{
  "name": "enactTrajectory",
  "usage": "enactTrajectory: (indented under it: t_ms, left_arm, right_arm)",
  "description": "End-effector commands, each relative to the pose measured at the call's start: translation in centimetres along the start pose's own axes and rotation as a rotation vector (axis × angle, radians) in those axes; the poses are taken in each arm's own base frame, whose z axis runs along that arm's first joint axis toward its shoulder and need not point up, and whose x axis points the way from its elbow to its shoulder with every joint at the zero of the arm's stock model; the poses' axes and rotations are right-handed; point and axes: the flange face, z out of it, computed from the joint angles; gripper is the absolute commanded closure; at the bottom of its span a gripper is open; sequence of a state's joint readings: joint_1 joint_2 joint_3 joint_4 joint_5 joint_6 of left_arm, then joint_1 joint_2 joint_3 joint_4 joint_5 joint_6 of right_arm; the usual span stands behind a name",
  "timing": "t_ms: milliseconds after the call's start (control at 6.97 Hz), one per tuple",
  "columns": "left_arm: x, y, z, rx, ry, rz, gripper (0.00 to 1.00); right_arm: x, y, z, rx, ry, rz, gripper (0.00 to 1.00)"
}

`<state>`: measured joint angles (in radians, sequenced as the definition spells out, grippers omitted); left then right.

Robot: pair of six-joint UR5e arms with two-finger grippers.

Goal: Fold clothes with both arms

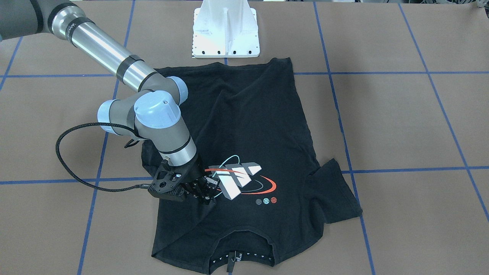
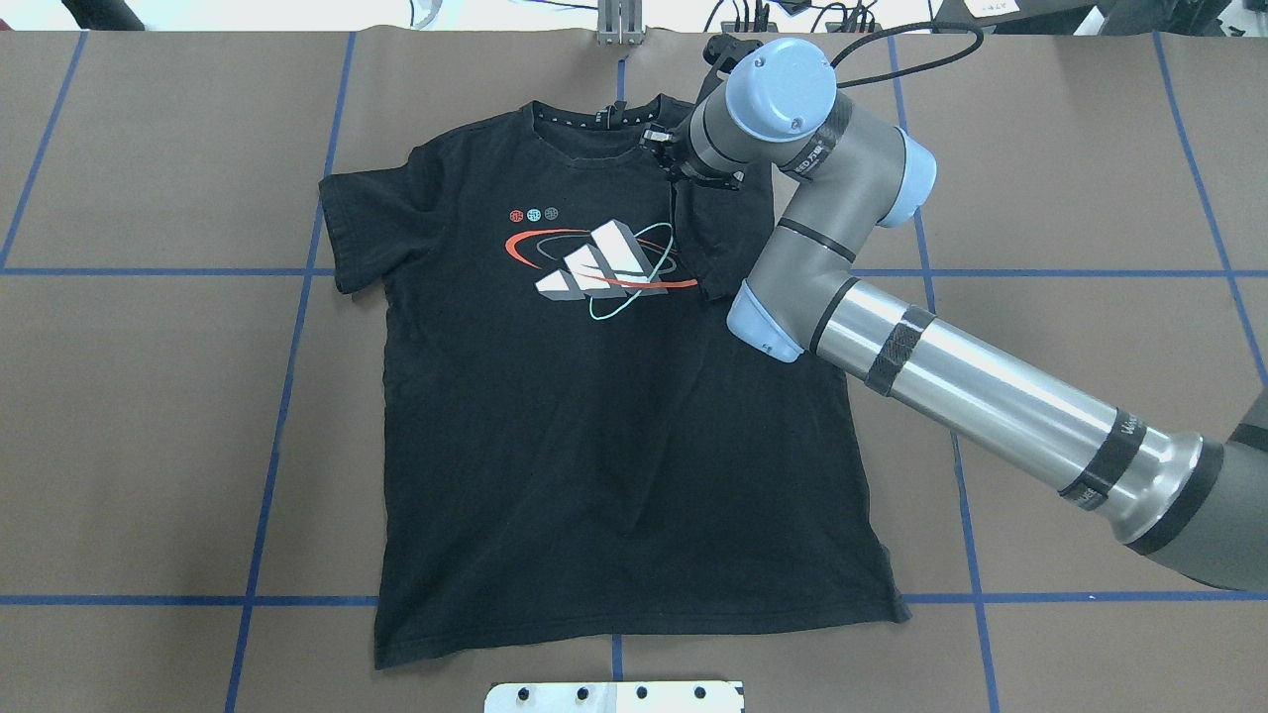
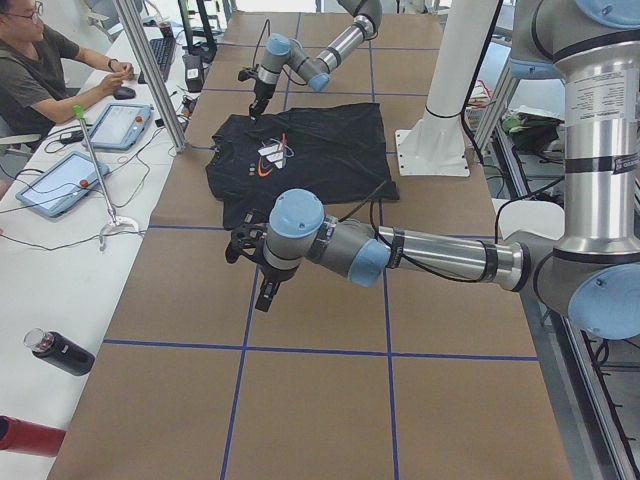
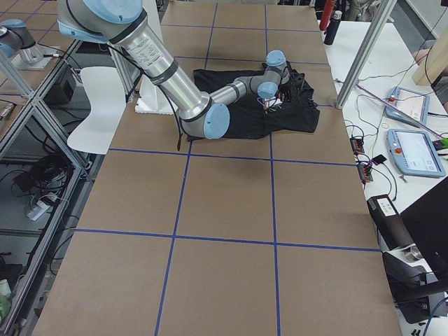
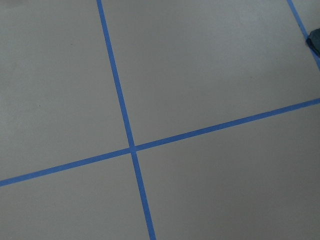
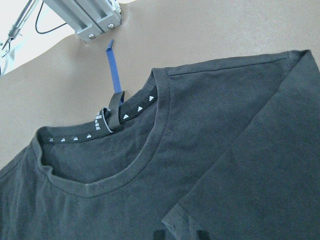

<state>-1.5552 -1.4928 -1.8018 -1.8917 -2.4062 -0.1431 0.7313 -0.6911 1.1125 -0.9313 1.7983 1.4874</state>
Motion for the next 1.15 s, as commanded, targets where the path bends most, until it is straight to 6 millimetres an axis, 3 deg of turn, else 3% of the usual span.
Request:
enactTrajectory:
  t_ms: [0, 287, 431, 574, 718, 861, 1005]
  left_arm:
    - [4.2, -4.8, 1.1, 0.010, 0.039, -0.001, 0.00]
    - [9.2, -10.8, 3.4, 0.004, 0.077, -0.047, 0.00]
    - [12.1, -13.5, 6.3, -0.015, 0.102, -0.019, 0.01]
    - [13.9, -14.8, 12.6, -0.038, 0.146, 0.052, 0.02]
    - [15.0, -17.0, 16.9, -0.041, 0.179, 0.063, 0.01]
    - [17.7, -17.8, 20.1, -0.084, 0.194, -0.032, 0.01]
    - [17.4, -18.4, 22.6, -0.074, 0.211, -0.009, 0.02]
  right_arm:
    - [-0.2, 0.8, -2.1, -0.011, -0.041, -0.004, 0.00]
    - [5.0, 3.9, -6.7, -0.119, -0.078, -0.014, 0.00]
    - [7.6, 4.9, -10.3, -0.136, -0.066, -0.011, 0.00]
    - [10.0, 6.3, -13.7, -0.166, -0.065, -0.012, 0.00]
    - [12.4, 7.1, -15.4, -0.198, -0.062, -0.010, 0.00]
    - [14.0, 7.4, -16.0, -0.208, -0.054, -0.007, 0.00]
    - [14.9, 7.6, -17.0, -0.208, -0.055, -0.007, 0.00]
